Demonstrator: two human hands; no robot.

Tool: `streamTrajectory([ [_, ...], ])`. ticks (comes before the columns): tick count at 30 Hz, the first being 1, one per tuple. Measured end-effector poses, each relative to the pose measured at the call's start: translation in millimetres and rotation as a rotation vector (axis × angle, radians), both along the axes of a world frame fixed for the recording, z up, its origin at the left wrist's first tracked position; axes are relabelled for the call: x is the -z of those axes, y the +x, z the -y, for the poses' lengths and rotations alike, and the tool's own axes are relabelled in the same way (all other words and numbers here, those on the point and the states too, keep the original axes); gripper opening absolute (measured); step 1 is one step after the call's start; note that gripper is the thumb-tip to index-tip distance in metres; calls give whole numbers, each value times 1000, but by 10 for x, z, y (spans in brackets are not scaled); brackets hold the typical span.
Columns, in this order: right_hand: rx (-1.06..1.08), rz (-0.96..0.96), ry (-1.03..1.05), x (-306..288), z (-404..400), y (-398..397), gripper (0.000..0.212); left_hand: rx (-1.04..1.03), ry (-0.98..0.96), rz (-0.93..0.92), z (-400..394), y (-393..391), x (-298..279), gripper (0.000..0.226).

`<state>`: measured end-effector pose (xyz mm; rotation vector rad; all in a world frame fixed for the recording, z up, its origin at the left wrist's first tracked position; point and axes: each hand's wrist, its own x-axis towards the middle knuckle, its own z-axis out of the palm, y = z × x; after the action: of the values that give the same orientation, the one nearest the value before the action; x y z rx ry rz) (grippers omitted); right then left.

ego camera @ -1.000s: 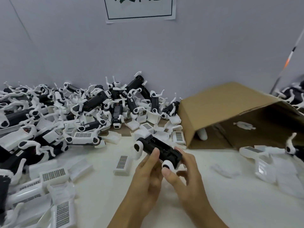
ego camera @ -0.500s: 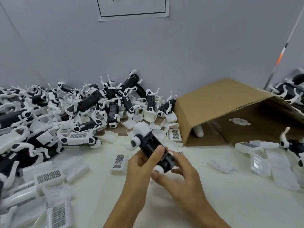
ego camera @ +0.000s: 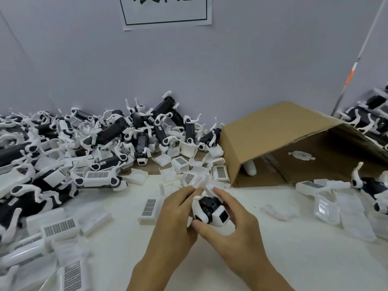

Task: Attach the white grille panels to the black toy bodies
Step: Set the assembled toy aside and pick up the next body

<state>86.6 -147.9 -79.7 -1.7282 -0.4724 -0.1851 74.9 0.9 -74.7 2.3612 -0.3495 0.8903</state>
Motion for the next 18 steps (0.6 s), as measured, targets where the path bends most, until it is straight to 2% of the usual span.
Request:
streamTrajectory([
  [4,-4,-28,49,-19,13,33,63,-14,-11,12,40,-11,-40,74],
  [7,-51,-149,117,13,-6,35,63,41,-14,-30,49,-2,6,59],
  [10,41,-158,165,17,6,52,53,9,46,-85,79,9,52,41],
  [12,116,-142,208,-8,17,72,51,-90,146,-21,123,30,45,50],
  [14,155,-158,270,-24,17,91,56,-132,152,94,162,39,38,66],
  [16,166,-164,318,-39,9,97,58,-90,17,150,180,23,29,70],
  [18,152,-157,348,-48,5,107,60,-85,-263,97,186,-18,-12,68],
])
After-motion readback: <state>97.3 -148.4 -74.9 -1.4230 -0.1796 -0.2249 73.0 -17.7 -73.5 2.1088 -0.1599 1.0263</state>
